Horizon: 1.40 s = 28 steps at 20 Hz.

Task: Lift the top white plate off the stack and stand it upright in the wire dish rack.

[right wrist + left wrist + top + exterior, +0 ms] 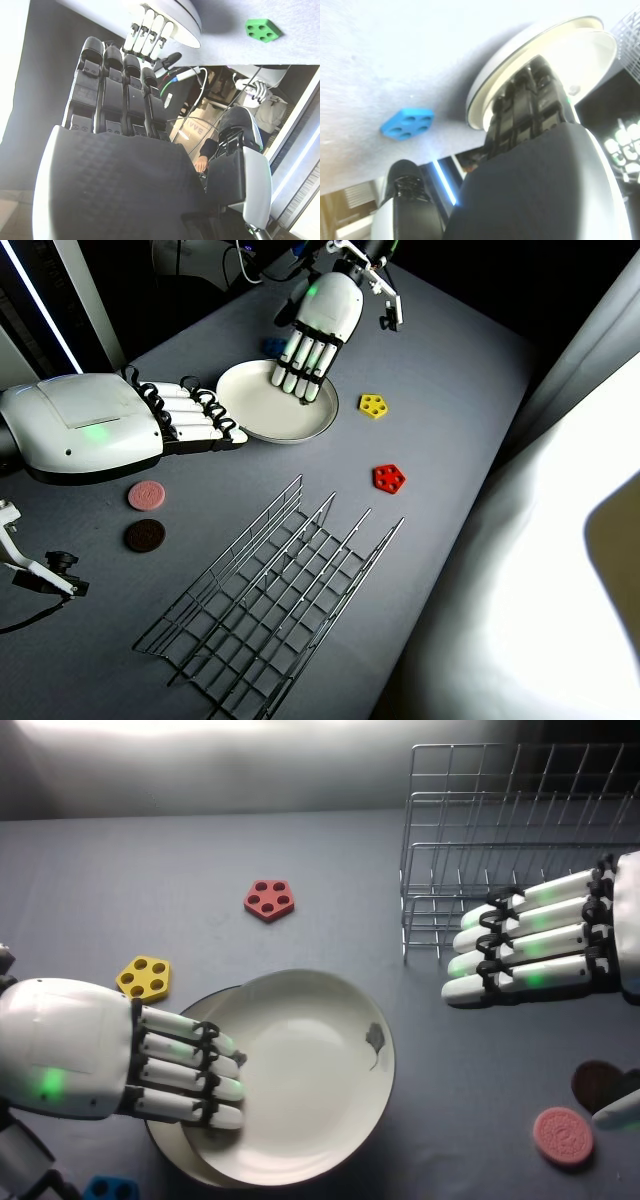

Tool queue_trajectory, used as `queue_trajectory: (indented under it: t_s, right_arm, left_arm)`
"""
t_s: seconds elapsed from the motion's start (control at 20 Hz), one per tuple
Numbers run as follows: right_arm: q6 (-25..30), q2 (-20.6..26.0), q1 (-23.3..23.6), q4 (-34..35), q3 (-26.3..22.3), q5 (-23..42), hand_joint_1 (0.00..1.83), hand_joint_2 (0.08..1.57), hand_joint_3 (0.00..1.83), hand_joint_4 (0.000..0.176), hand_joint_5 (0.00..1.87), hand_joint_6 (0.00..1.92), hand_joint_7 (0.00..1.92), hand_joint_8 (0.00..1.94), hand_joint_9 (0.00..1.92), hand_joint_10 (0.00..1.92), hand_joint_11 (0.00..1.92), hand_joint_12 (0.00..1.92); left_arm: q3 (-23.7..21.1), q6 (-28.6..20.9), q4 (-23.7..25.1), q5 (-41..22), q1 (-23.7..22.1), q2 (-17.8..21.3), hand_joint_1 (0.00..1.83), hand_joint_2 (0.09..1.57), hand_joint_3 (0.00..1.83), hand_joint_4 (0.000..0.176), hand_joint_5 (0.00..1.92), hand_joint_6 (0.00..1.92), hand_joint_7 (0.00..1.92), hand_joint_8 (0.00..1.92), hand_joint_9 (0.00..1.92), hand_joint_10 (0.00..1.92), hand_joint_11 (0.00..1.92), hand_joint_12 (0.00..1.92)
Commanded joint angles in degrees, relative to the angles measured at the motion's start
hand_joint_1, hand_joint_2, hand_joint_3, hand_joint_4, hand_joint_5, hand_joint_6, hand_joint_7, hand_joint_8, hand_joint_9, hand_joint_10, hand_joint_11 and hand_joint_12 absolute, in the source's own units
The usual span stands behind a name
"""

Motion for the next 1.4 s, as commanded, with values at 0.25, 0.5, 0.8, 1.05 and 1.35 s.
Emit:
queue_trajectory:
  t_s: [0.25, 0.5, 0.8, 1.05, 1.35]
  right_arm:
    - [-1.0, -0.3, 2.0, 3.6, 0.5, 4.0, 0.09, 1.07, 0.0, 0.0, 0.15, 0.01, 0.2, 0.0, 0.2, 0.0, 0.19, 0.01]
    - [-1.0, -0.9, 2.8, 3.0, 0.8, 3.9, 0.12, 1.08, 0.0, 0.0, 0.12, 0.0, 0.17, 0.0, 0.17, 0.0, 0.17, 0.01]
    - [-1.0, -4.7, 4.2, 2.1, 2.6, 1.4, 0.27, 1.1, 0.01, 0.0, 0.13, 0.0, 0.17, 0.0, 0.18, 0.0, 0.2, 0.02]
    - [-1.0, -9.8, 4.2, 2.1, 4.4, -2.2, 0.61, 1.14, 0.0, 0.0, 0.07, 0.0, 0.11, 0.0, 0.13, 0.0, 0.19, 0.02]
    - [-1.0, -13.6, 4.2, 2.5, 4.2, -5.6, 1.03, 1.13, 0.0, 0.0, 0.01, 0.01, 0.04, 0.0, 0.08, 0.01, 0.13, 0.0]
  left_arm:
    - [-1.2, 0.3, -5.5, 1.2, -0.5, -3.8, 0.08, 1.0, 0.0, 0.0, 0.08, 0.0, 0.1, 0.0, 0.1, 0.0, 0.0, 0.34]
    - [-1.9, 0.3, -5.9, 2.0, -0.6, -4.2, 0.1, 1.0, 0.0, 0.0, 0.09, 0.0, 0.11, 0.01, 0.12, 0.0, 0.0, 0.35]
    - [-1.6, 0.3, -5.7, 2.3, -0.5, -4.5, 0.11, 1.0, 0.0, 0.0, 0.06, 0.0, 0.09, 0.0, 0.1, 0.0, 0.0, 0.29]
    - [-1.5, 0.3, -5.8, 2.4, -0.4, -4.5, 0.11, 0.99, 0.0, 0.0, 0.09, 0.01, 0.13, 0.01, 0.12, 0.01, 0.01, 0.3]
    - [-1.5, 0.3, -5.9, 2.4, -0.3, -4.4, 0.1, 1.01, 0.0, 0.0, 0.07, 0.0, 0.09, 0.0, 0.1, 0.0, 0.0, 0.28]
